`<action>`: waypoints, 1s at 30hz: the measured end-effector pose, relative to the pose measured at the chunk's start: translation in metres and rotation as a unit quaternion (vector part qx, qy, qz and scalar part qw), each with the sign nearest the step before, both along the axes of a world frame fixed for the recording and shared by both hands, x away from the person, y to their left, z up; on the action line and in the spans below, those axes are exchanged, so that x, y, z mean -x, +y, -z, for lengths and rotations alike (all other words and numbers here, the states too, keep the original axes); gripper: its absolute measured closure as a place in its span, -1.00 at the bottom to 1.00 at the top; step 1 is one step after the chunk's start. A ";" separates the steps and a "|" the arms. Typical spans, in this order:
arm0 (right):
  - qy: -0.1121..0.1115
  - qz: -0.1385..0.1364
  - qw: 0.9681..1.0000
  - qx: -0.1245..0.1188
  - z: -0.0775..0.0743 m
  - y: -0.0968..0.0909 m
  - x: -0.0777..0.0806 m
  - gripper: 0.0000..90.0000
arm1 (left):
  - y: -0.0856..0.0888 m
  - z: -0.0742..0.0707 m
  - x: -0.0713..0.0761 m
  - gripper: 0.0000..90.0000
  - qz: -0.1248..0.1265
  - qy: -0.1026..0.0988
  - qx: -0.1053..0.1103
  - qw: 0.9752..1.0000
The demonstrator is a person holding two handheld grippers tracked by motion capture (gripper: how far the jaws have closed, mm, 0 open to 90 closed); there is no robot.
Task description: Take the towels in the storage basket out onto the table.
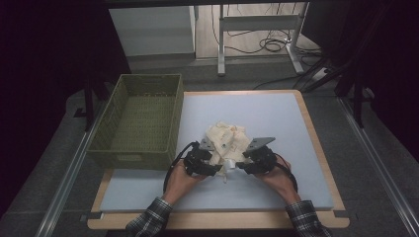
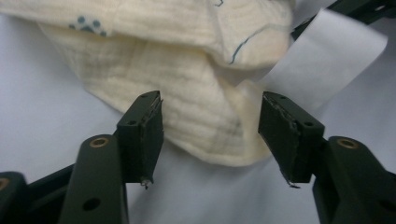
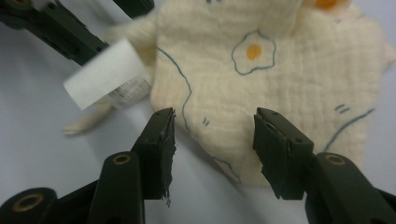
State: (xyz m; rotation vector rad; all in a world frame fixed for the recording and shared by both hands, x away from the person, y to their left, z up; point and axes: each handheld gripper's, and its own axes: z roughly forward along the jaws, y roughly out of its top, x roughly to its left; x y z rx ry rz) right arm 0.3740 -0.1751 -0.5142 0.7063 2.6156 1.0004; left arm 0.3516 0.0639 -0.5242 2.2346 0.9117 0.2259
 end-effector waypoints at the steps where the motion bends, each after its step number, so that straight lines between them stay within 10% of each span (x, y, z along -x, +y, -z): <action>1: -0.006 0.003 1.000 0.016 0.006 0.002 -0.003 0.15 | -0.002 0.005 0.000 -0.05 -0.002 -0.001 -0.007 1.000; 5: -0.002 0.014 1.000 -0.003 0.010 0.001 -0.005 0.73 | -0.003 0.007 0.001 0.24 -0.003 -0.015 -0.007 1.000; 10: 0.015 0.011 1.000 0.008 0.004 0.000 -0.003 0.94 | -0.002 0.005 0.001 0.87 0.011 -0.001 -0.004 1.000; 22: -0.034 0.038 0.998 -0.039 -0.072 -0.046 0.006 0.94 | 0.018 -0.036 0.006 0.88 -0.009 -0.045 0.018 0.999; 30: -0.040 0.148 0.987 -0.043 -0.098 -0.090 -0.045 0.91 | 0.016 -0.036 -0.016 0.82 -0.053 -0.030 0.010 0.998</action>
